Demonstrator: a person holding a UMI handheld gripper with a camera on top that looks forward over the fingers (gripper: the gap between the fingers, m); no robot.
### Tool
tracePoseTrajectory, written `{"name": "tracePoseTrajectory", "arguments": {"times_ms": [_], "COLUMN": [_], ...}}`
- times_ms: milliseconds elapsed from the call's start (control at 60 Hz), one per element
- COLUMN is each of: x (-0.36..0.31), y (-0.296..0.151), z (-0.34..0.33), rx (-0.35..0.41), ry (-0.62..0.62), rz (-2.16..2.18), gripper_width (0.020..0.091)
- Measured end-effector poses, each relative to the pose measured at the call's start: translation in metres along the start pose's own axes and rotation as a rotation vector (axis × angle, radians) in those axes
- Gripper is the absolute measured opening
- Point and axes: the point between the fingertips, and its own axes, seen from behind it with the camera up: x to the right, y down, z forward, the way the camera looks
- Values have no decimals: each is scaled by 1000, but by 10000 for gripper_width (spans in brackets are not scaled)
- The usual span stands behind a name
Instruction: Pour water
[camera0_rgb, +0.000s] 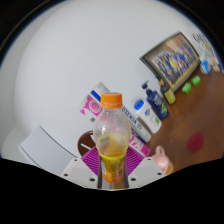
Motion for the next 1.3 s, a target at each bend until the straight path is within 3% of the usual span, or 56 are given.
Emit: {"name": "tracePoseTrajectory", "arguments": {"times_ms": [267, 683, 800, 950, 1033, 1100, 1167, 1183, 1217, 1300], "x": [76, 250, 278, 279, 279, 281, 283, 283, 281, 276], "y": [-67, -25, -17, -23, -22, -18, -13, -12, -12, -13], "z": [-18, 5, 10, 10, 9, 5, -6, -9, -16, -41], "rx": [35, -73, -83, -38, -34, -54, -92, -99, -107, -120], "ry": [90, 197, 225, 209, 207, 222, 250, 254, 263, 302], "rz": [-439, -738, -753, -728, -732, -733, -717, -710, -699, -672], "gripper_width": [291, 290, 295, 299, 396, 514, 736, 834, 871, 857]}}
